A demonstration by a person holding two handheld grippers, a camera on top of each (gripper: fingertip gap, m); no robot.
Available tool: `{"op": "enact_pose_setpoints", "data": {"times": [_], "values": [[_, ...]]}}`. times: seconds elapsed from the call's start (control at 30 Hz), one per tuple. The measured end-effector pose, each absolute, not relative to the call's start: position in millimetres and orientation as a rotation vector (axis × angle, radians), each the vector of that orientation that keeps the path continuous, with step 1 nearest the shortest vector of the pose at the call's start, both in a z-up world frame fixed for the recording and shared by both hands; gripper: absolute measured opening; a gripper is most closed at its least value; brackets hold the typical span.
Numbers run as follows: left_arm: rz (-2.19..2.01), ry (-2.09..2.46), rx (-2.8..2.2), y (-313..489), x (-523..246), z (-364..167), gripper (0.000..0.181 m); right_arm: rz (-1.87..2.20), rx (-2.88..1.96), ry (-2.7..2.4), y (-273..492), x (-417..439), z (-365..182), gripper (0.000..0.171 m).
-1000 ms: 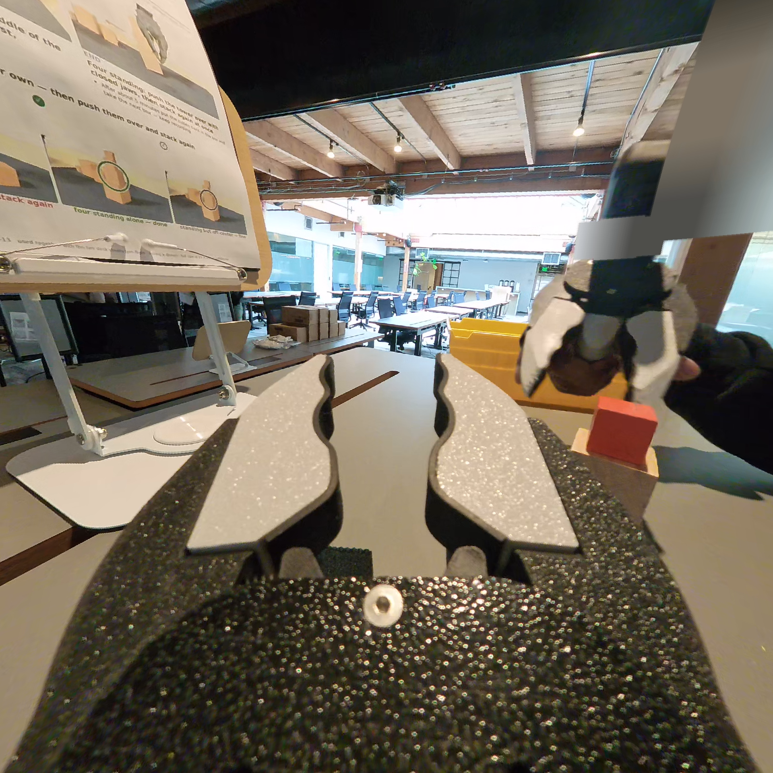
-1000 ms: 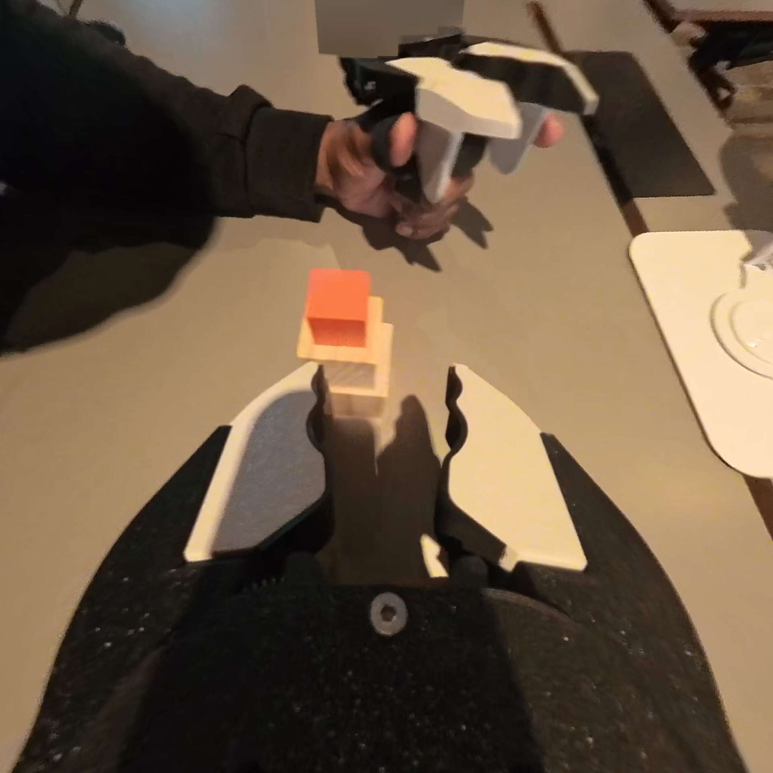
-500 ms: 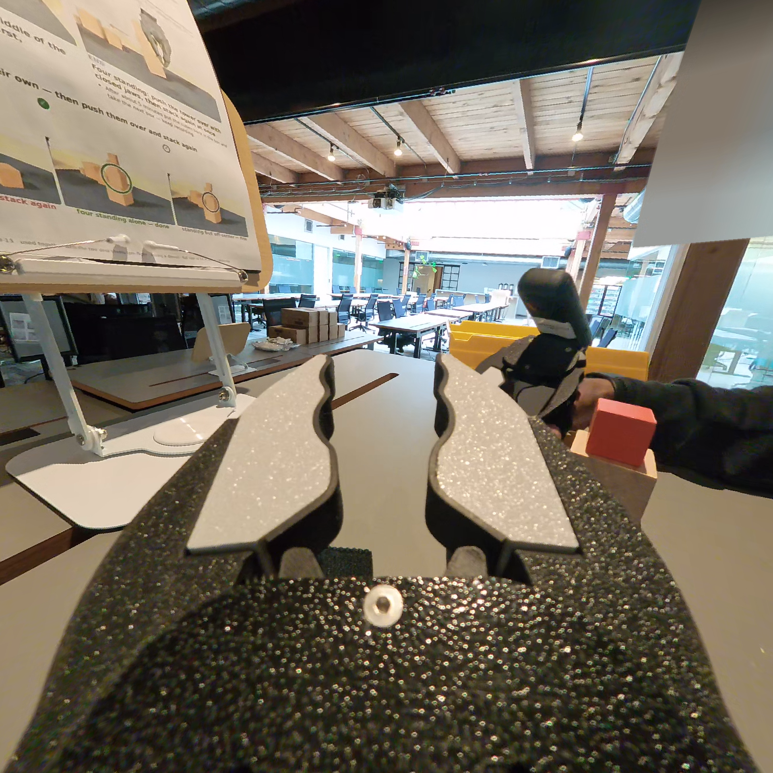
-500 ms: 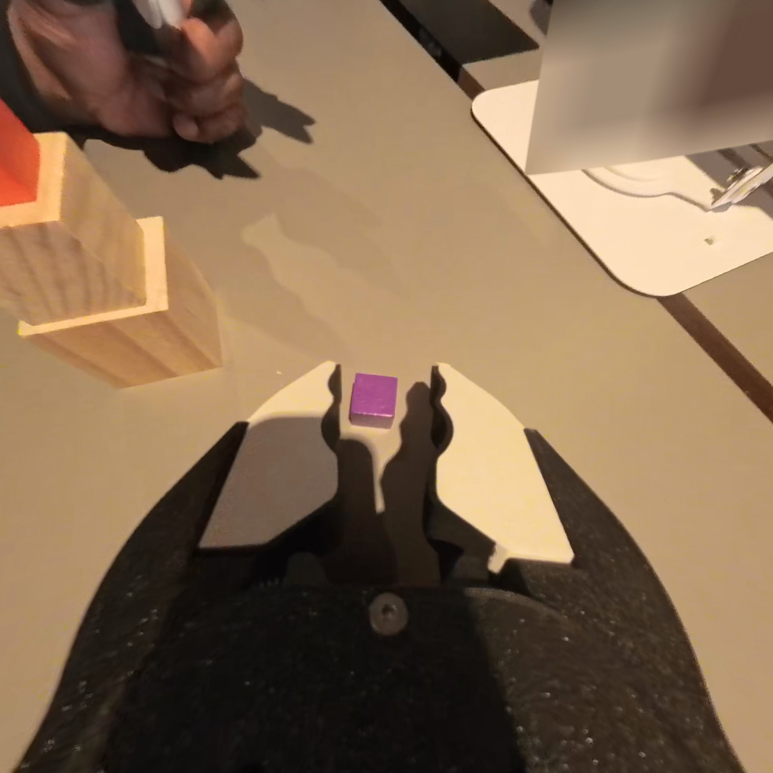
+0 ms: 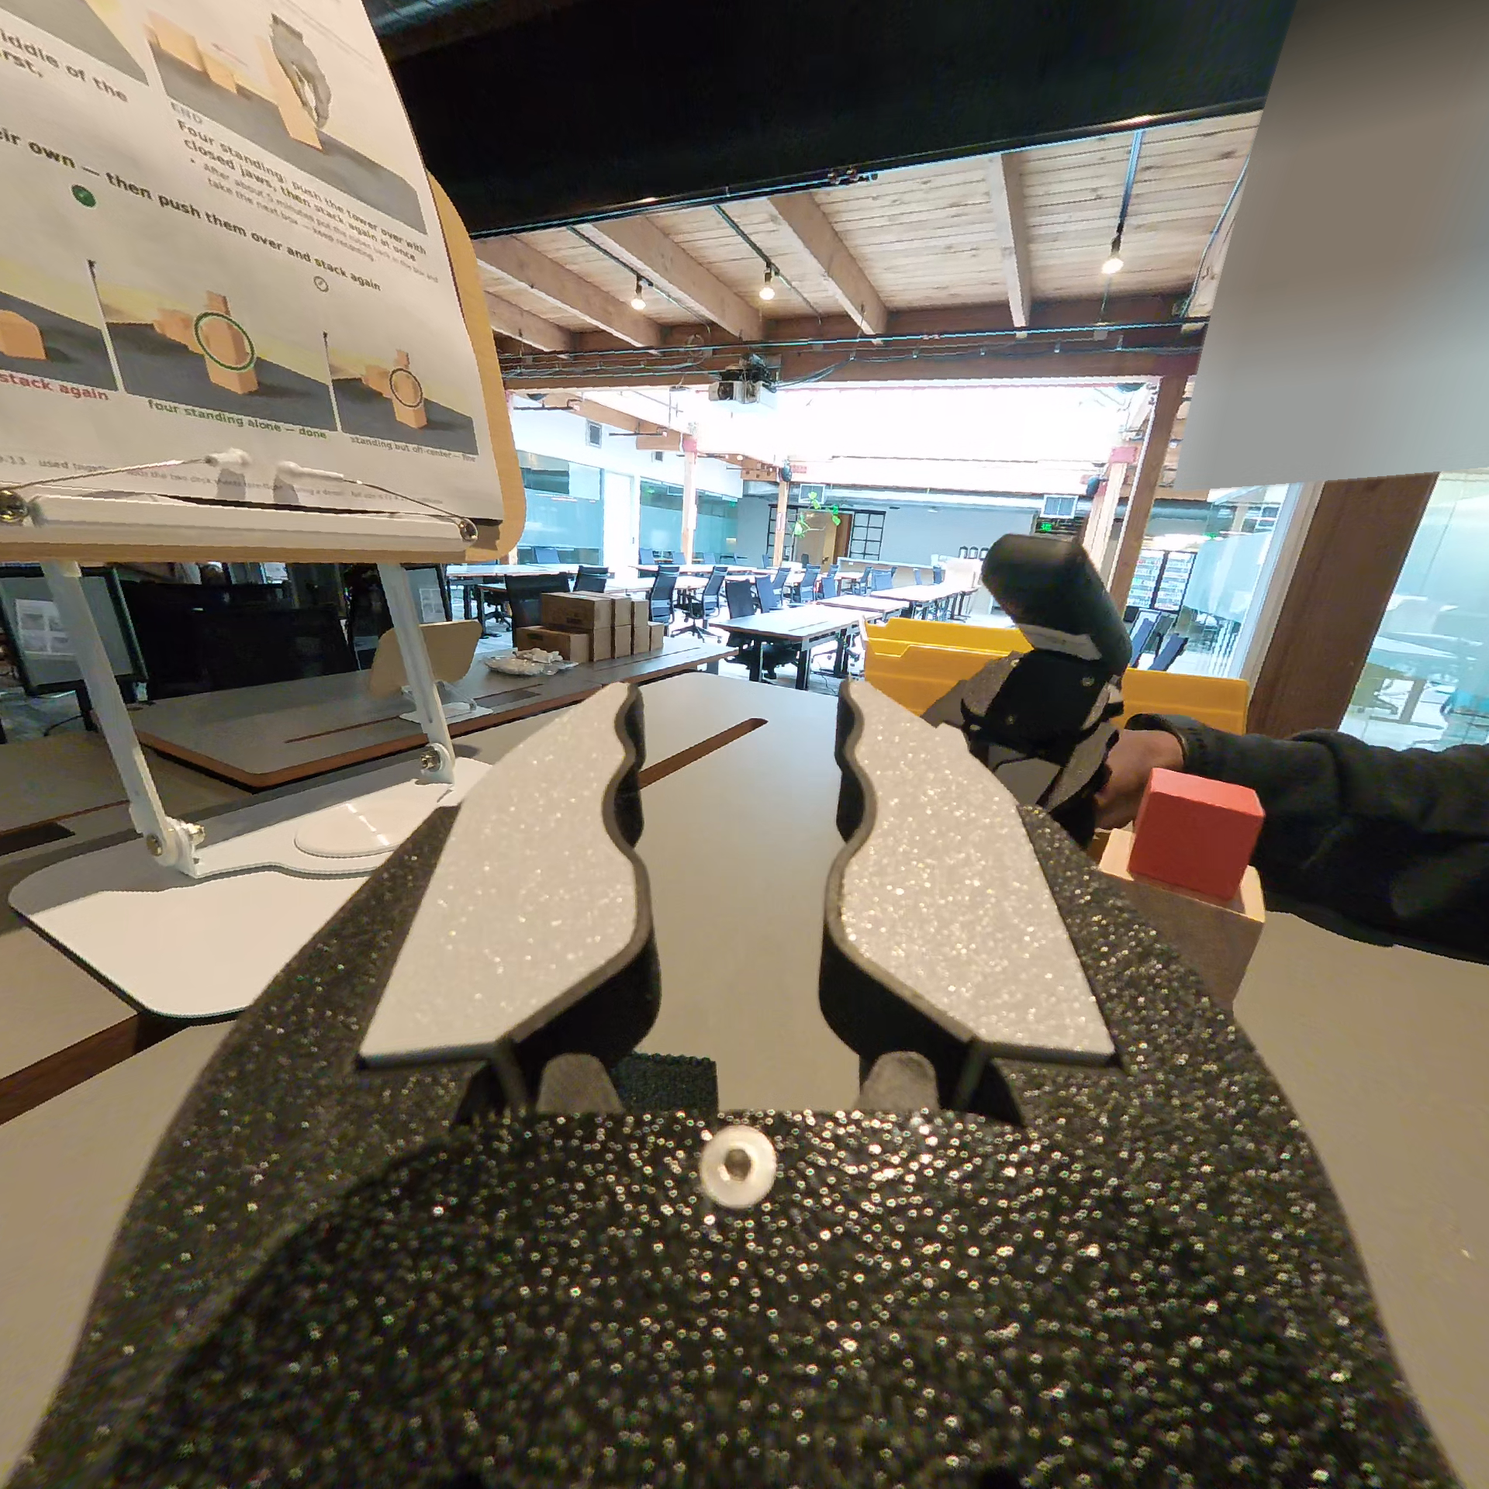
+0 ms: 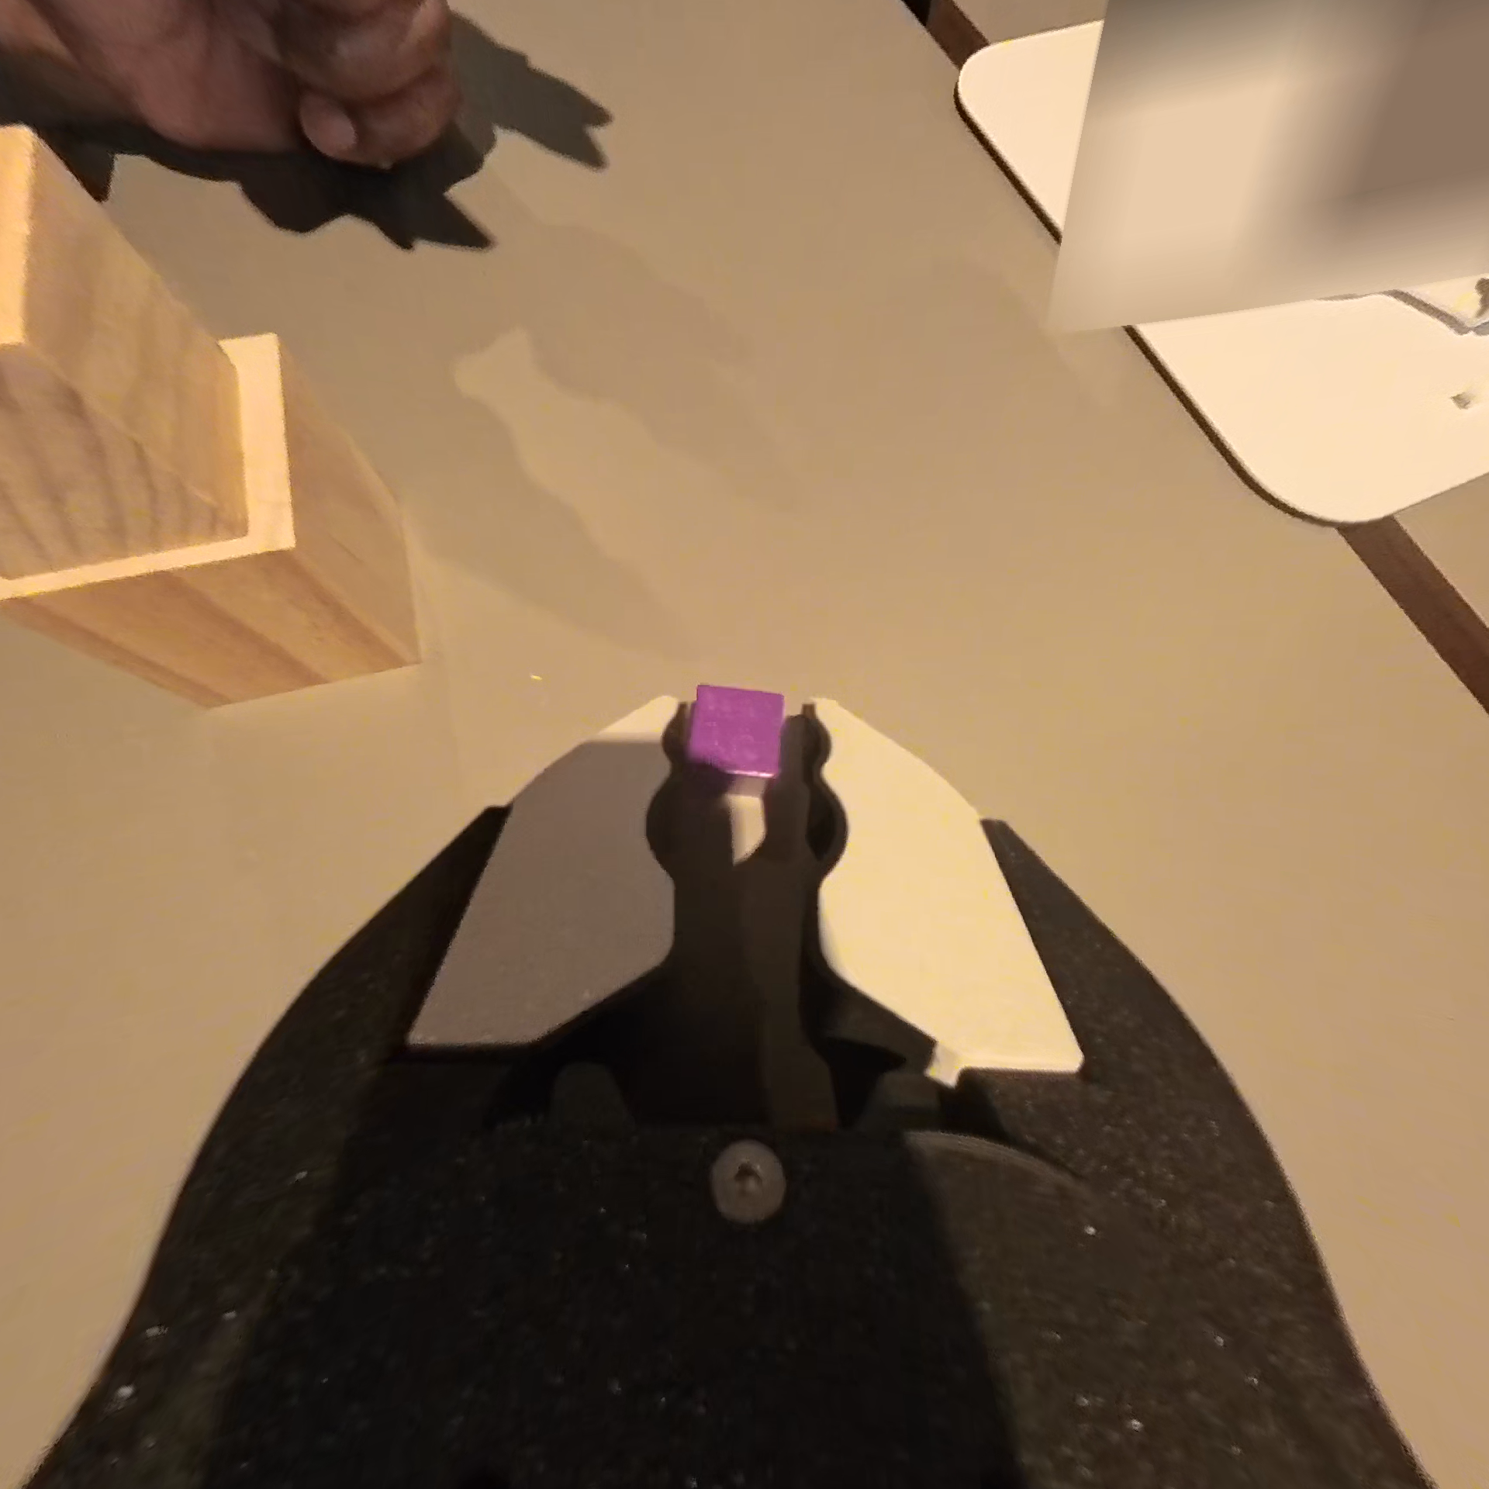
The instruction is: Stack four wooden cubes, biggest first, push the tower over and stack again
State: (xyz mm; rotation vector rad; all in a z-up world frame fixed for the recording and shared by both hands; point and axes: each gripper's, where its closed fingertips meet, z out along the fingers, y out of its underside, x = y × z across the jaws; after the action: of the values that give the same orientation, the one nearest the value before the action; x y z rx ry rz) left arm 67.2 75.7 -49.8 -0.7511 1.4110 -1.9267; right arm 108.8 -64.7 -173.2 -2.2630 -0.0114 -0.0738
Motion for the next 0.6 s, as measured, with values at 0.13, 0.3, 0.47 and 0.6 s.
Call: {"op": "enact_pose_setpoints", "data": {"times": [0.13, 0.3, 0.47, 0.6], "values": [[-1.928, 1.411, -0.750, 76, 67, -50, 0.045, -0.084, -2.274, -0.034, -64, 107, -175, 0.021], [-1.924, 1.415, -0.750, 75, 67, -50, 0.045, -0.076, -2.221, -0.073, -59, 102, -165, 0.021], [-1.921, 1.427, -0.760, 75, 69, -51, 0.045, 0.009, -2.037, -0.133, -45, 76, -105, 0.021], [-1.919, 1.425, -0.761, 75, 69, -51, 0.045, 0.088, -1.956, -0.213, -38, 40, -55, 0.021]]}}
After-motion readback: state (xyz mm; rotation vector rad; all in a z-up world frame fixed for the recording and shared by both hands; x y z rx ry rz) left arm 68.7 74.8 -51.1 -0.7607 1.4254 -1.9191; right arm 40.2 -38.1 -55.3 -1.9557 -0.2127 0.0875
